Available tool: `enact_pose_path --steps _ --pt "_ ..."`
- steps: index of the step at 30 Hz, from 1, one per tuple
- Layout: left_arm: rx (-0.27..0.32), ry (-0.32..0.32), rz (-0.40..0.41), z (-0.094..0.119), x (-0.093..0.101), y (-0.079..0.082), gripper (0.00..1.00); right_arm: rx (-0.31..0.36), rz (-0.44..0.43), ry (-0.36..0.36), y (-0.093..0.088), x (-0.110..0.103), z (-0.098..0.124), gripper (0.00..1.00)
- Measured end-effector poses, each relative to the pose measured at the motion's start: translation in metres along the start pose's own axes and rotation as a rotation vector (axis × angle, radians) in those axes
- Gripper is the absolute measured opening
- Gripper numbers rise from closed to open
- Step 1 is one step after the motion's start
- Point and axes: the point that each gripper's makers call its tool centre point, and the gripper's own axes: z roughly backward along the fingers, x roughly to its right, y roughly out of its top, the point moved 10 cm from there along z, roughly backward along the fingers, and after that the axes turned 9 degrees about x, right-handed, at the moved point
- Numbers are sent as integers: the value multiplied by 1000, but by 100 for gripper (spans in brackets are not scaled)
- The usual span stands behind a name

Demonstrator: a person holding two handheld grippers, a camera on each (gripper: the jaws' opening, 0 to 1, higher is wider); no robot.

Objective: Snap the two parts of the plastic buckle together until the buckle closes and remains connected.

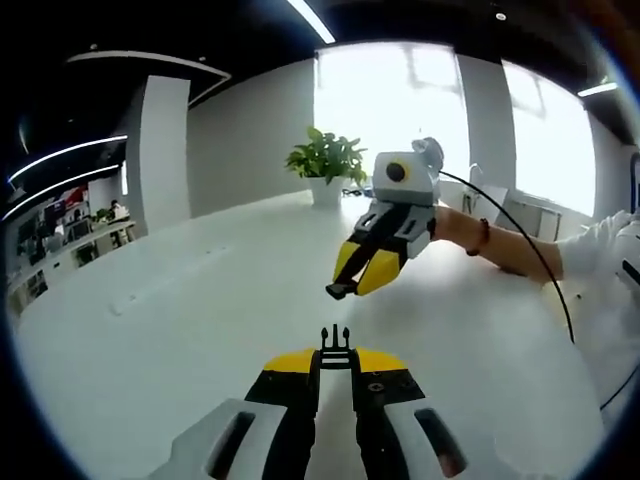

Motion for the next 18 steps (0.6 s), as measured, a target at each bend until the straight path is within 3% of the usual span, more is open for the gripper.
enact_pose_path --steps 15,18 --pt "-21 -94 25 3 14 -7 11 -45 -4 90 -6 -8 -2 12" --pt "-41 -103 23 3 9 -8 11 -44 -6 102 -6 -9 -2 12"
